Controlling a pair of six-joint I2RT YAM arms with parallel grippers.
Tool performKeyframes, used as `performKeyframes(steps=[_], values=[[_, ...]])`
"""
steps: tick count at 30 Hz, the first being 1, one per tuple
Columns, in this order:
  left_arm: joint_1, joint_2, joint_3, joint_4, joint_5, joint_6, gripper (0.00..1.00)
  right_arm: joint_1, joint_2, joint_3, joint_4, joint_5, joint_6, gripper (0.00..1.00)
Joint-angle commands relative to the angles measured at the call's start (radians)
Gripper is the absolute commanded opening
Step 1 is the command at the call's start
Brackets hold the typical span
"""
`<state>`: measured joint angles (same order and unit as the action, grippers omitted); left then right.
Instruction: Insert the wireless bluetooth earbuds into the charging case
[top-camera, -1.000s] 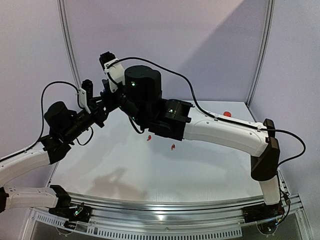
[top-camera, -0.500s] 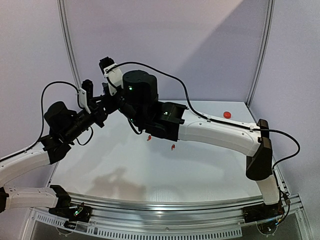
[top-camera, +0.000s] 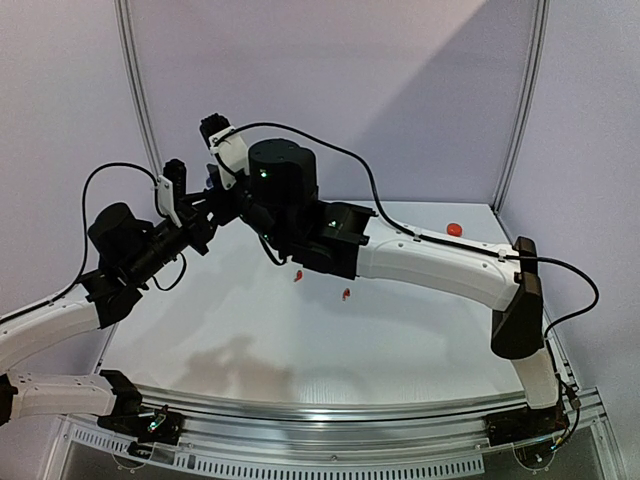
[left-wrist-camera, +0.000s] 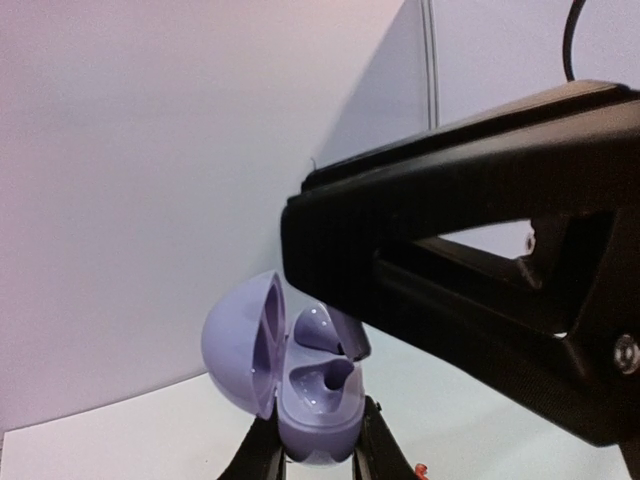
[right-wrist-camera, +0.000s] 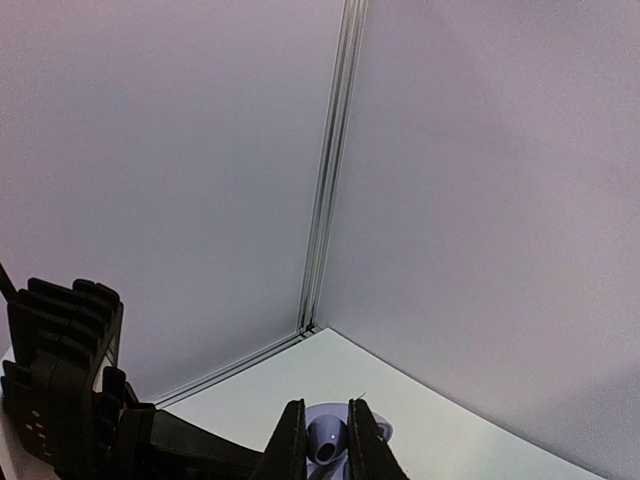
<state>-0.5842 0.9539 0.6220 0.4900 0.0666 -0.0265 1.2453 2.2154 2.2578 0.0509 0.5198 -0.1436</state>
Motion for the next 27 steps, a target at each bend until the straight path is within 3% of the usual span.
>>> performKeyframes(steps=[1,27], values=[[-0.002,0.000,0.008,0.024,-0.002,0.011,0.00,-0.007,0.026,-0.007,0.002,-0.015,-0.008,0.00],[0.001,-0.012,-0.004,0.036,0.007,0.004,0.00,-0.021,0.014,-0.045,0.003,0.046,-0.041,0.00]])
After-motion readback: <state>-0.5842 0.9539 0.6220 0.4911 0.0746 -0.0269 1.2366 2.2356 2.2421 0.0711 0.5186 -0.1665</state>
